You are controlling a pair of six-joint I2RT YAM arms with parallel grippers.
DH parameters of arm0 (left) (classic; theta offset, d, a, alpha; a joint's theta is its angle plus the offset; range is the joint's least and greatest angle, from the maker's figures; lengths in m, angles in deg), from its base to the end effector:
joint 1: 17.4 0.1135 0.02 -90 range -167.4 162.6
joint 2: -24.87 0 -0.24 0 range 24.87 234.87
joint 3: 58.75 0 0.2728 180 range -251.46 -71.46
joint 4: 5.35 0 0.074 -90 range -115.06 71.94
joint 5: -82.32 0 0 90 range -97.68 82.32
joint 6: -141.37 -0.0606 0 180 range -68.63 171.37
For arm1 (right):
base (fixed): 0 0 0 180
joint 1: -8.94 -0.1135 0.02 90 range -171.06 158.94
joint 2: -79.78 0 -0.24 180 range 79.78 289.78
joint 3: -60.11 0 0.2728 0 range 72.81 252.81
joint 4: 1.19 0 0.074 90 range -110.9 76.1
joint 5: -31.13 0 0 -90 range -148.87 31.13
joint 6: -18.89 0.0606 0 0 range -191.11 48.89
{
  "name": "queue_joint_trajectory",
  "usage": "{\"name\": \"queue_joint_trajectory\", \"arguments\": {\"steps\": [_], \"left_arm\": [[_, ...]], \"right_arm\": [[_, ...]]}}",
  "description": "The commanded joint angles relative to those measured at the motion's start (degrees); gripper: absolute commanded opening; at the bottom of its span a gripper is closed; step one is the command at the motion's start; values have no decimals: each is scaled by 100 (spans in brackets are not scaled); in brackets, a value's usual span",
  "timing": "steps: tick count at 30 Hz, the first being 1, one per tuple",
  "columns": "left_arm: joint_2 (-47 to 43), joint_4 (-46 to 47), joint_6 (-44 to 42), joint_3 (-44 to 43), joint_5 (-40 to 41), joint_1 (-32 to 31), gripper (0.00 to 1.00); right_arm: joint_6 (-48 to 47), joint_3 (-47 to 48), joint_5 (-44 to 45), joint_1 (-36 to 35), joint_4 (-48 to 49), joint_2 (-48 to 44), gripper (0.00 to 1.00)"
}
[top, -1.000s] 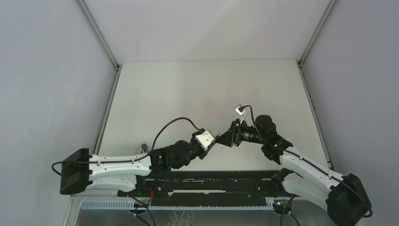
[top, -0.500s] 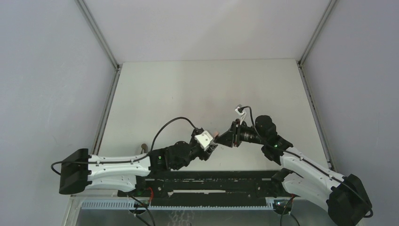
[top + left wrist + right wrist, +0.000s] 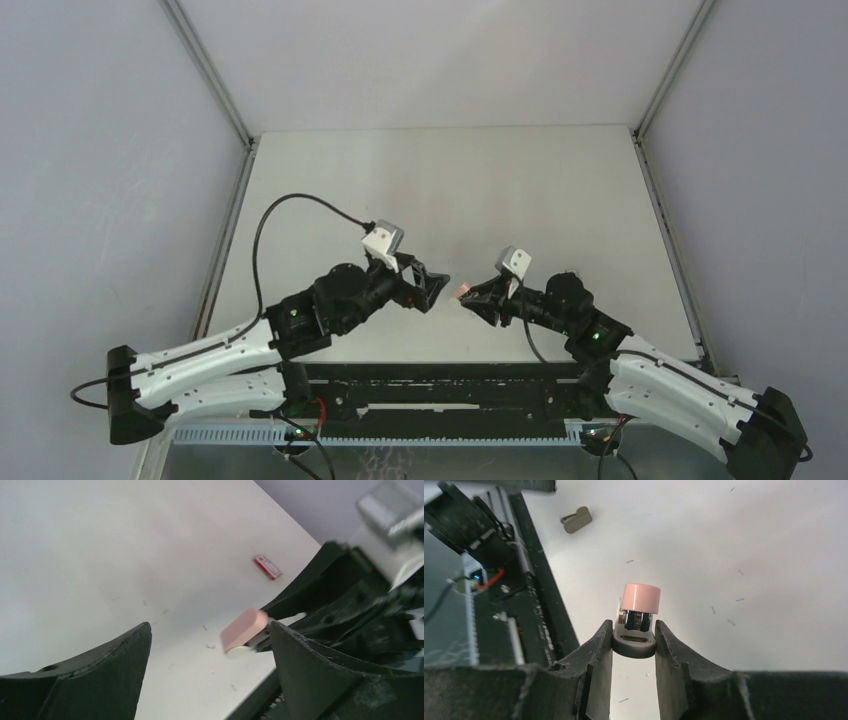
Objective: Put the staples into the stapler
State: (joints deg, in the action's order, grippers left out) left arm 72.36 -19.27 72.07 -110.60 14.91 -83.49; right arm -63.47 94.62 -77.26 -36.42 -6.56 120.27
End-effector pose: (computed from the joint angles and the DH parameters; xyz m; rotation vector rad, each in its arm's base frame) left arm 0.1258 -0.2264 0.2896 0.4054 1.7412 -0.7683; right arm 0.1534 0.1826 0.2150 -0.8270 1.6650 0.9407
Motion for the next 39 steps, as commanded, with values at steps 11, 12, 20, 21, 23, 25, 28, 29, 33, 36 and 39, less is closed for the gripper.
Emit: {"name": "queue_joint_trajectory", "arguments": {"steps": [11, 12, 20, 21, 23, 25, 28, 29, 33, 36, 39], "left_arm": [[1461, -944, 1197, -1093, -1376, 66, 89], [1487, -950, 1220, -1081, -1311, 66, 89], [1706, -839, 1363, -1050, -1060, 68, 85], [1723, -839, 1373, -1052, -1017, 73, 84], [1752, -895, 1392, -1049, -879, 72, 79], [1775, -926, 1417, -1050, -771, 78, 75], [1807, -1023, 1435, -1084, -642, 74, 66], [1808, -1049, 1454, -1079, -586, 78, 64], [1751, -1064, 1457, -1041, -537, 71, 56], [1741, -1119, 1469, -1022, -521, 93, 51], [1671, -1169, 1518, -987, -486, 112, 45]], "right_arm": [[-1905, -317, 1712, -1365, 1129, 55, 0], [-1899, -321, 1739, -1407, 1130, 51, 0], [-1979, -316, 1909, -1651, 1140, 126, 0], [-1999, -317, 1937, -1677, 1135, 121, 0], [-2012, -324, 1970, -1708, 1130, 117, 0], [-2018, -318, 1988, -1746, 1130, 109, 0], [-2036, -317, 2023, -1776, 1117, 98, 0], [-2051, -319, 2034, -1781, 1109, 93, 0], [-2071, -325, 2110, -1791, 1037, 84, 0], [-2071, -342, 2138, -1805, 1033, 36, 0], [-2072, -364, 2188, -1818, 1010, -4, 0]]}}
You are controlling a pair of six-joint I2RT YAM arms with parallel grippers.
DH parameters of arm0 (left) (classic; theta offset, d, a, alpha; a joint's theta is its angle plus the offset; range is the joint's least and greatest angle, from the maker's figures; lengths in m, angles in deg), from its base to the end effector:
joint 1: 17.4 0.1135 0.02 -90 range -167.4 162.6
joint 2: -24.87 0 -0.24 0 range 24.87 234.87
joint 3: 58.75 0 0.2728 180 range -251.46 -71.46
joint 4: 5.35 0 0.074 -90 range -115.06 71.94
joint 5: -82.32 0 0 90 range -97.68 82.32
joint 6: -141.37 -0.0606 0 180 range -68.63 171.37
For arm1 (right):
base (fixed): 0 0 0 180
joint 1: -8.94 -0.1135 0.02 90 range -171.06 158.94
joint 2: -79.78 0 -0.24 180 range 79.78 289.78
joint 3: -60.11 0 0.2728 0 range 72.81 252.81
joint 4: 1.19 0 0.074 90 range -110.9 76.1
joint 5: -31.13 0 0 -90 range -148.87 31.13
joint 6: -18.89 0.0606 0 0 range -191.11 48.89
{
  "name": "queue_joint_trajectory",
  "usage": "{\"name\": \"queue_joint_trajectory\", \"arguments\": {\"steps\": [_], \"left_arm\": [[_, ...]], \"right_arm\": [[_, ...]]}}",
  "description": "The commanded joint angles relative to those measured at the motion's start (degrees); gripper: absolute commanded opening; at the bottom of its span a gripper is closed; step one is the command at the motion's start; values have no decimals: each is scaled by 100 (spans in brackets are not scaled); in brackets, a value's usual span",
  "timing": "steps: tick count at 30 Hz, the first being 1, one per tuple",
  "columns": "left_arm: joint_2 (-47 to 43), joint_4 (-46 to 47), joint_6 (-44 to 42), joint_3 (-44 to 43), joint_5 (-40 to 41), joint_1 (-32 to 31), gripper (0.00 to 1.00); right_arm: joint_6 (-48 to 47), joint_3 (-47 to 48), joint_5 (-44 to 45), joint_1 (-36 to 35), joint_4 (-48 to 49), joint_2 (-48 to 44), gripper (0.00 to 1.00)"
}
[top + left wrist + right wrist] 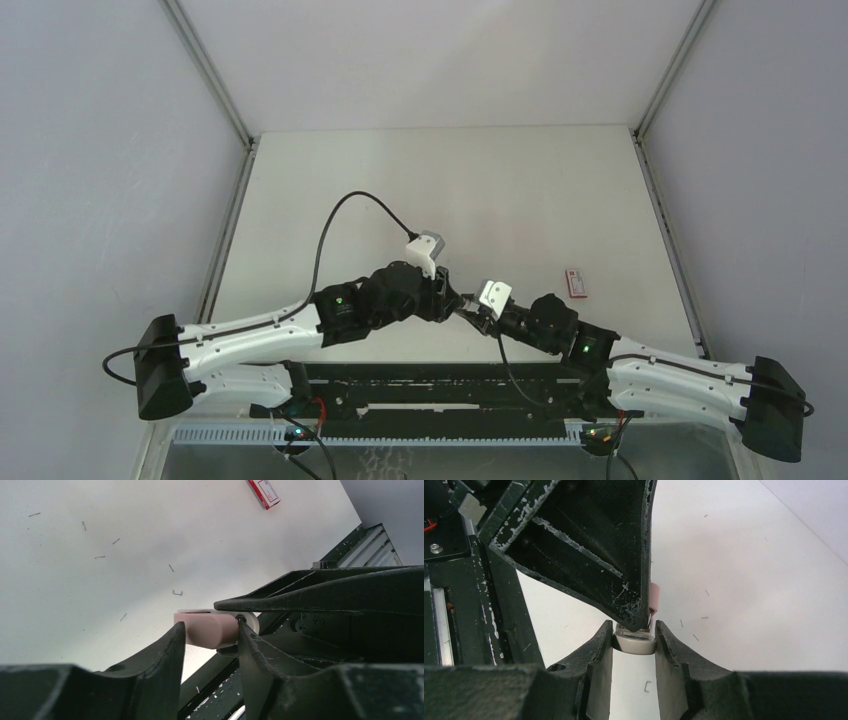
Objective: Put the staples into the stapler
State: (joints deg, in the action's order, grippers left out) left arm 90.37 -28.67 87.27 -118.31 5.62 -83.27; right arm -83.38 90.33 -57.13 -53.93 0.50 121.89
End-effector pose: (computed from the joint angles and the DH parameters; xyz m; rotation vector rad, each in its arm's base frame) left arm 0.1386 -0.2752 0.2387 0.4186 2.1381 -0.8284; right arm 0.1117 0.2140 0.1944 -1.0731 1.4322 0.6148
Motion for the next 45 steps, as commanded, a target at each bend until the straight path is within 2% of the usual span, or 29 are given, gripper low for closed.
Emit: {"name": "queue_joint_trajectory", "arguments": {"steps": [1, 10, 18, 27, 39, 45], "left_arm": [[-166, -231, 16, -176, 453, 100, 43], [-481, -216, 130, 24, 328, 216, 27], [-589, -91, 224, 148, 109, 347, 18], [-648, -66, 447, 320, -64, 591, 1], [-777, -90, 594, 514, -88, 791, 0], [-981, -139, 647, 692, 169, 951, 0]], "right_arm": [[-86, 54, 207, -67, 289, -184, 0], [-42, -52, 305, -85, 266, -299, 0], [-38, -93, 326, -102, 334, -315, 0], [-73, -106, 344, -135, 314, -355, 0], [-30, -215, 403, -169, 325, -573, 0], [201, -357, 620, -176, 459, -498, 0]]}}
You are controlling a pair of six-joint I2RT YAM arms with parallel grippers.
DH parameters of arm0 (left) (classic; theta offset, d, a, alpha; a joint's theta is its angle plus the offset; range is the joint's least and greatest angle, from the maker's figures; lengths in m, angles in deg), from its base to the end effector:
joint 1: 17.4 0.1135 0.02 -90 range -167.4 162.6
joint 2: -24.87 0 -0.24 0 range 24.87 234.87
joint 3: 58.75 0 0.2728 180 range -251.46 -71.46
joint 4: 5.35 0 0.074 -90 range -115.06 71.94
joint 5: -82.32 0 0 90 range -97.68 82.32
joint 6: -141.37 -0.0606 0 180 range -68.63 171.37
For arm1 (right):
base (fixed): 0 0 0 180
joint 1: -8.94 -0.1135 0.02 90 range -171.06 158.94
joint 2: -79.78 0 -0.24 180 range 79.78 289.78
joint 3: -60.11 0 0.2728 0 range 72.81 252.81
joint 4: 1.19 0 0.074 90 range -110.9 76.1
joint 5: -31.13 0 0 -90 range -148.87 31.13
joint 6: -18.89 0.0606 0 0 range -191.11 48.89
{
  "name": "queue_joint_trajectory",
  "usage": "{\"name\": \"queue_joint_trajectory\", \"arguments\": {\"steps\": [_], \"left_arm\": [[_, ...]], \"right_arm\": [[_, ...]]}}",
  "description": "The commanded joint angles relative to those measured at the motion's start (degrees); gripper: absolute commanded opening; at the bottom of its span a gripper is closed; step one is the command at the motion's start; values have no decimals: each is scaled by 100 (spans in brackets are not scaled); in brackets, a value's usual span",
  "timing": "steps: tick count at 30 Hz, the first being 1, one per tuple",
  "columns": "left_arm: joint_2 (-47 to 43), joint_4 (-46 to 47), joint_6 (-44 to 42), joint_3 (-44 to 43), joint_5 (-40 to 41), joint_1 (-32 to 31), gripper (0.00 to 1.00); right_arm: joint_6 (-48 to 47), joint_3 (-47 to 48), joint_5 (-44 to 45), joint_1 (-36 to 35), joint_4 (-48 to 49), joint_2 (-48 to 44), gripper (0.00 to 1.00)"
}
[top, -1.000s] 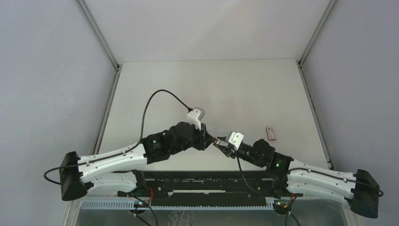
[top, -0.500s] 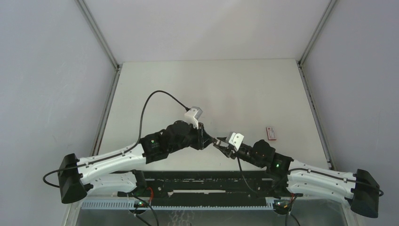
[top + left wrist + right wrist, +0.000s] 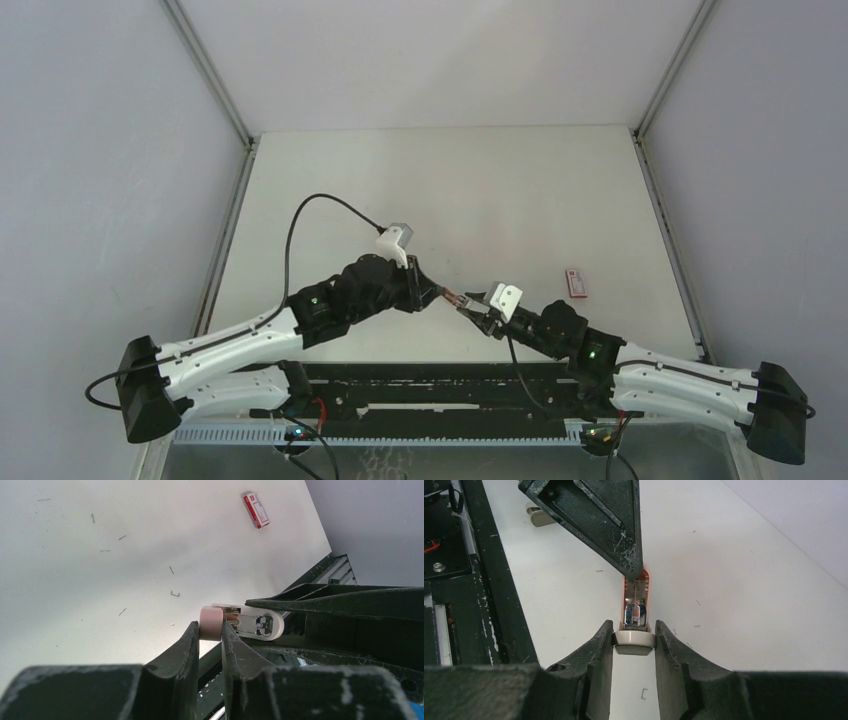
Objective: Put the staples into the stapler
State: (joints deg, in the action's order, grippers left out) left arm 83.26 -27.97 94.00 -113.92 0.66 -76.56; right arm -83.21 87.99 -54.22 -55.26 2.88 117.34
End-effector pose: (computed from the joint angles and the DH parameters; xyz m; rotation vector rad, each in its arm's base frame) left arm 0.1547 -0.2420 0.2442 0.2124 2.1477 -0.9495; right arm 0.1056 0.2071 0.2008 -1.0038 1.3794 0.6166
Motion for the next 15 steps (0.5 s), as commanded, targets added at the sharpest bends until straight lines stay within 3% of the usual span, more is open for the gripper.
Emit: {"name": "queue_joint_trajectory", "arguments": {"steps": [1, 9, 13, 15], "left_arm": [[-337, -198, -13, 308, 653, 345, 0], [-815, 171, 128, 762, 23, 892, 0], [-986, 213, 138, 905, -85, 1074, 0], [-1015, 326, 111, 997, -298, 1165, 8]], "right_arm": [[278, -178, 388, -42, 298, -32, 0], [966, -664, 496, -44, 942, 212, 18], [1225, -772, 626, -40, 1102, 443, 15], [1261, -848, 662, -54, 1244, 449, 8]]}}
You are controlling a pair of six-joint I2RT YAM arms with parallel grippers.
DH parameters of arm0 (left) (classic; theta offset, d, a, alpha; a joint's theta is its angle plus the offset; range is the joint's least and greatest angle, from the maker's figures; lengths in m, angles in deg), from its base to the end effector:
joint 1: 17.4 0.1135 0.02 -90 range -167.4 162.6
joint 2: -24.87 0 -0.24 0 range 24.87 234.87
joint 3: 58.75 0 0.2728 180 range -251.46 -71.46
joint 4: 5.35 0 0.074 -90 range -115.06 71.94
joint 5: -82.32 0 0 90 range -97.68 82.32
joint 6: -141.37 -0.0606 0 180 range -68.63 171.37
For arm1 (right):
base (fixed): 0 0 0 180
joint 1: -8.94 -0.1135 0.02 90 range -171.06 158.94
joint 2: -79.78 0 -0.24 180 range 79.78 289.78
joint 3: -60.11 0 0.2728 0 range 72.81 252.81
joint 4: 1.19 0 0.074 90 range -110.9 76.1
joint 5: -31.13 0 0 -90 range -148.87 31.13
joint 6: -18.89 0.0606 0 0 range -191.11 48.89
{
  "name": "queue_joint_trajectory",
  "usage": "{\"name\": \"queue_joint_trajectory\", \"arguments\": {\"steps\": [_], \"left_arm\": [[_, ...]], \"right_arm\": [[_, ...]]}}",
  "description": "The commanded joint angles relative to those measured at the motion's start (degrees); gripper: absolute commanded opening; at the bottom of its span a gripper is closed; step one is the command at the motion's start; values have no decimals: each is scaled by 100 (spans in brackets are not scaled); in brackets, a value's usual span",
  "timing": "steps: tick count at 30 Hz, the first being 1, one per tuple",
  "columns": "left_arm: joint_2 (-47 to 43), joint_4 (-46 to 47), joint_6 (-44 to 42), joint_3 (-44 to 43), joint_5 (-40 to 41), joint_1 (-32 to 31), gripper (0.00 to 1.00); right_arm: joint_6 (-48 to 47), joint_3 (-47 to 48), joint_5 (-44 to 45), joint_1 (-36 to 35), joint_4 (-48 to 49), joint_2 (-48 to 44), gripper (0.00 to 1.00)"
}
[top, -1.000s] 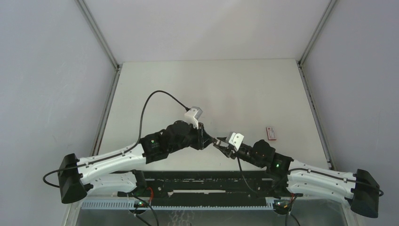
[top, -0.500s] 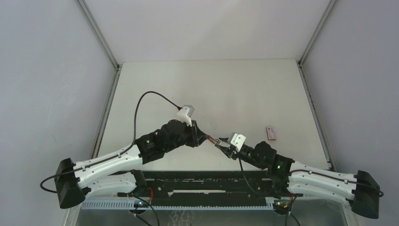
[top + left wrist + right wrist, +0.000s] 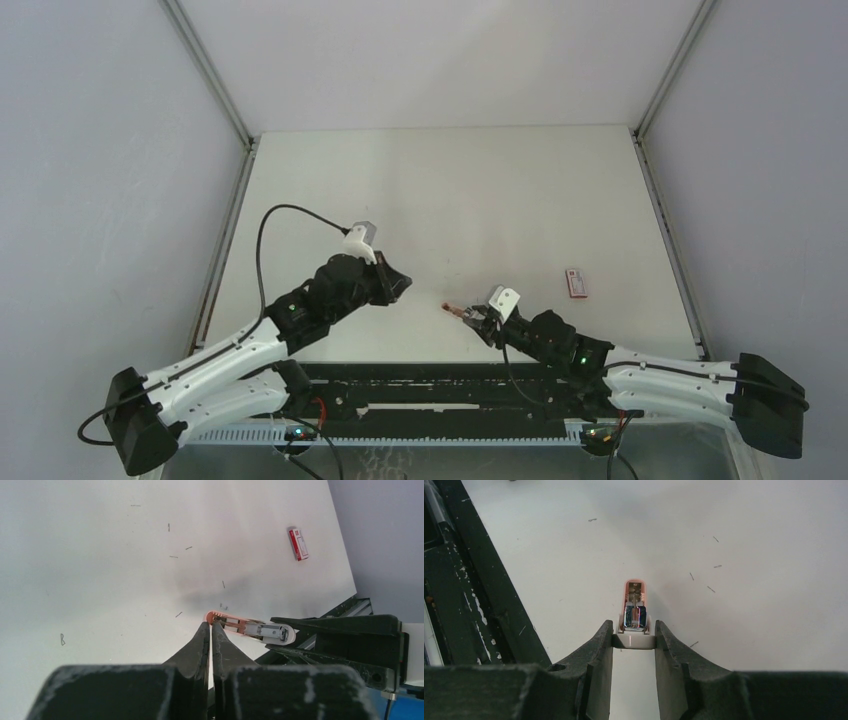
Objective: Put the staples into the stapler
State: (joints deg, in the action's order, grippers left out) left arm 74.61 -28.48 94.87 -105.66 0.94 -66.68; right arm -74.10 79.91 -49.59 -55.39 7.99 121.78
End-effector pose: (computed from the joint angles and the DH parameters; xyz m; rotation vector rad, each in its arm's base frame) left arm 0.1750 -0.1894 0.2246 0.0071 2.1305 -0.8530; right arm 0.1061 0.1982 0.1409 -0.9182 1.5924 0.6160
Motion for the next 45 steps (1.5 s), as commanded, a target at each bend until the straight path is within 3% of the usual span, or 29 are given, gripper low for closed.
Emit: {"name": "queue_joint_trajectory", "arguments": {"steps": [1, 3, 5, 7, 10, 15, 24, 33, 45], "left_arm": [[-145, 439, 37, 214, -432, 216, 19], [-121, 594, 101, 305, -625, 249, 43], [-85, 738, 192, 380, -799, 295, 62], [-58, 764, 234, 404, -855, 349, 71], [-123, 699, 175, 429, -824, 492, 78], [-495, 374, -109, 442, -764, 978, 82], [-1133, -22, -428, 582, -793, 1757, 85], [-1249, -239, -642, 555, -829, 1939, 85], [-1362, -380, -746, 595, -764, 2010, 86]], "right_arm": [[346, -67, 205, -58, 792, -17, 4], [315, -110, 222, -83, 903, -113, 0], [277, -172, 260, -97, 1051, -202, 0], [243, -243, 409, -94, 1274, -223, 0], [283, -358, 739, -64, 1984, 85, 0], [165, -199, 874, 97, 3520, 1507, 0], [52, 862, 342, 429, 5800, 4409, 0], [449, 1954, -458, 977, 6090, 5957, 0], [768, 2357, -691, 1160, 6090, 6937, 0]]}}
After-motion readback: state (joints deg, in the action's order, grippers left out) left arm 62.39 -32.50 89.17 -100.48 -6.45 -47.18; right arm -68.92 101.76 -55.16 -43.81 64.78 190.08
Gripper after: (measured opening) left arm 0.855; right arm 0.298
